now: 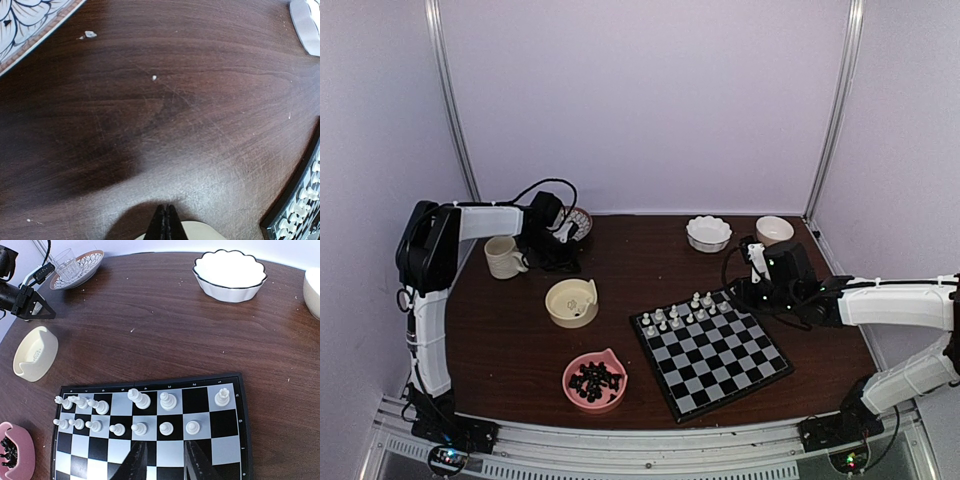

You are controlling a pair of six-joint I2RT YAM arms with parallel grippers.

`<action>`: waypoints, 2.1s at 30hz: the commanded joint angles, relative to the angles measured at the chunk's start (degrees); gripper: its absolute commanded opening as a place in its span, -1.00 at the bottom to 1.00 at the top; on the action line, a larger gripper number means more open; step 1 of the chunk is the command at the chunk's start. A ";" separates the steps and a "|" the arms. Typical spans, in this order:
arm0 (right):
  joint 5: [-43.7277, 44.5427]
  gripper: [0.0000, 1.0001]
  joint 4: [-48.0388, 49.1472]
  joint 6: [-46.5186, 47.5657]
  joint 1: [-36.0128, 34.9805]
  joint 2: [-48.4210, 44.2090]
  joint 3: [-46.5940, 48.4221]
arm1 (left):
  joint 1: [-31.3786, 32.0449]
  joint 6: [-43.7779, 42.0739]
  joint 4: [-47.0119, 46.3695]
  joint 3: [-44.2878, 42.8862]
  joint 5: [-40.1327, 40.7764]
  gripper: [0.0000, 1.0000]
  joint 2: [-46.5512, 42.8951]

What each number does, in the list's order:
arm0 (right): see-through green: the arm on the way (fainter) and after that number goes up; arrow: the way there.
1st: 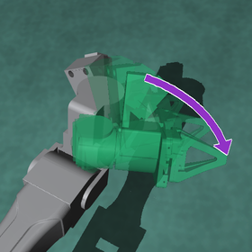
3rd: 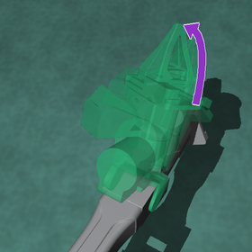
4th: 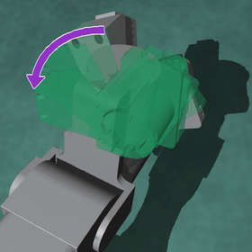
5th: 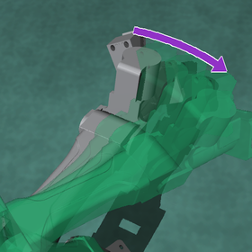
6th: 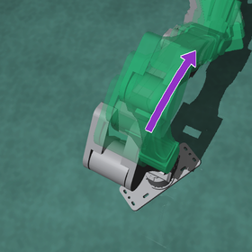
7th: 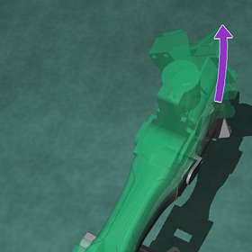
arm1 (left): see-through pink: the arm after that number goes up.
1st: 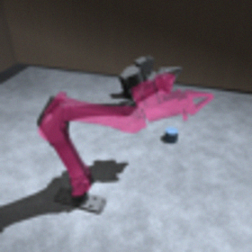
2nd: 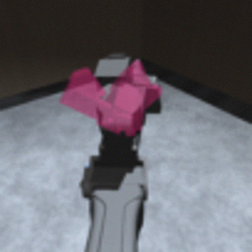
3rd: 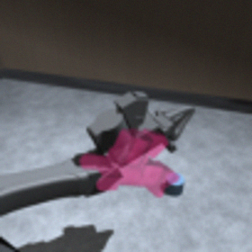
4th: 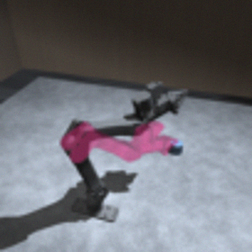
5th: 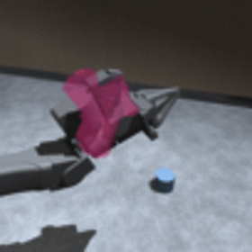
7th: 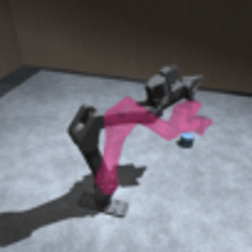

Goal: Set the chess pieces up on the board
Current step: Adjust the center of the board.

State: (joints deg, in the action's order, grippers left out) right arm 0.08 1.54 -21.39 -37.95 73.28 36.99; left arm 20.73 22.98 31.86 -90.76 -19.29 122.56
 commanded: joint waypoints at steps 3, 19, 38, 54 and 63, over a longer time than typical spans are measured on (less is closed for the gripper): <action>0.36 -0.43 0.57 0.12 0.24 -1.33 -0.61 | 0.32 -2.25 1.14 0.47 -1.93 -1.00 0.55; 0.08 -0.43 0.60 0.03 0.26 -1.73 -0.78 | 2.59 -4.99 3.13 5.06 -0.27 -1.00 -2.29; -1.15 -0.43 1.28 -0.39 0.10 -1.12 -0.83 | 3.09 -0.87 -5.44 26.06 11.92 -1.00 -22.60; -1.24 -0.42 1.54 -0.19 -0.01 0.38 -0.34 | 7.82 -11.08 -12.29 34.43 14.19 -0.19 -31.46; -1.52 -0.41 1.40 -0.32 -0.01 -0.37 -0.60 | 7.75 -14.51 -10.42 32.84 14.47 -0.03 -27.28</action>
State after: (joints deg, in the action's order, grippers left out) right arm -1.19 2.04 -21.39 -37.95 73.41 36.42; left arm 28.82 10.94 21.96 -55.79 -6.17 93.12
